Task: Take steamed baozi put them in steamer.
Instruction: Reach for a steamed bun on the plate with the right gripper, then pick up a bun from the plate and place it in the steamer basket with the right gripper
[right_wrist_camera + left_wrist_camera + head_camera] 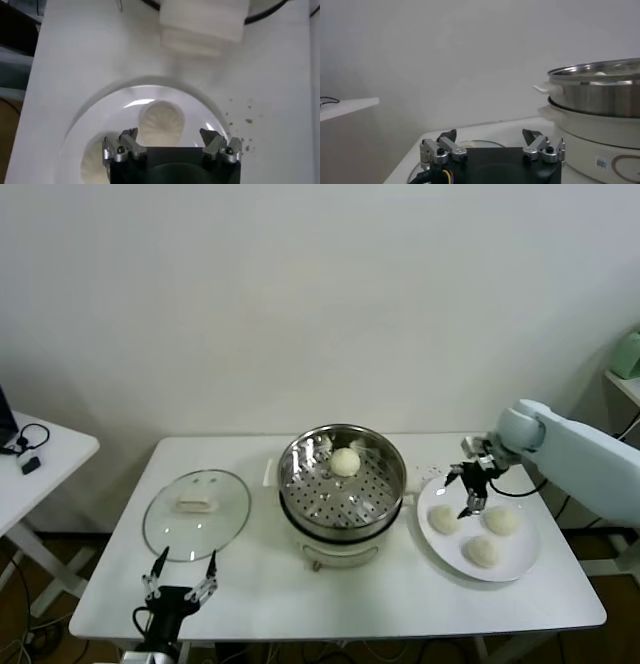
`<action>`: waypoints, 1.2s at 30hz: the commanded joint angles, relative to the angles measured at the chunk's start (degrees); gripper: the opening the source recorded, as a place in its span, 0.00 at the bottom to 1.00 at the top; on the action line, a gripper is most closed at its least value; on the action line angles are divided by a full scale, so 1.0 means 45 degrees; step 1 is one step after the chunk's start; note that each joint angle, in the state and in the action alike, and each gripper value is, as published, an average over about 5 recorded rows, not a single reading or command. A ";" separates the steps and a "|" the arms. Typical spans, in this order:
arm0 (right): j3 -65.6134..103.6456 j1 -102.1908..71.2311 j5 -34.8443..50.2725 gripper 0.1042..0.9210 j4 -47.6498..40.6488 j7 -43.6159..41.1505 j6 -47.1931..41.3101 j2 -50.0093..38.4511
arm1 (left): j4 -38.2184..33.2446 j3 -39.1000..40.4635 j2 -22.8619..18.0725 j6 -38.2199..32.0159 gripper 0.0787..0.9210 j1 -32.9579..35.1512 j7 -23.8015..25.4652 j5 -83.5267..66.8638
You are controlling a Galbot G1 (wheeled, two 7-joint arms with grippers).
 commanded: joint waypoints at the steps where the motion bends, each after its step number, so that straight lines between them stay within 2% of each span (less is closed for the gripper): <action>1: 0.0631 -0.1356 -0.0536 0.88 -0.1069 0.0122 -0.0216 0.0641 | 0.0120 -0.0007 0.0000 0.0000 0.88 -0.0037 -0.0005 -0.0013; 21: 0.1412 -0.1551 -0.1291 0.87 -0.2522 0.0143 0.0350 0.1724 | 0.0405 0.0002 0.0017 -0.0032 0.88 -0.0146 -0.0004 -0.0032; 27: 0.1428 -0.1542 -0.1262 0.76 -0.2441 0.0095 0.0361 0.1683 | 0.0389 0.0003 0.0018 -0.0023 0.88 -0.0146 -0.0006 -0.0043; 36: 0.1213 -0.1036 -0.0559 0.69 -0.2012 0.0120 0.0225 0.1369 | 0.0320 -0.0012 0.0041 -0.0032 0.88 -0.0061 -0.0011 -0.0046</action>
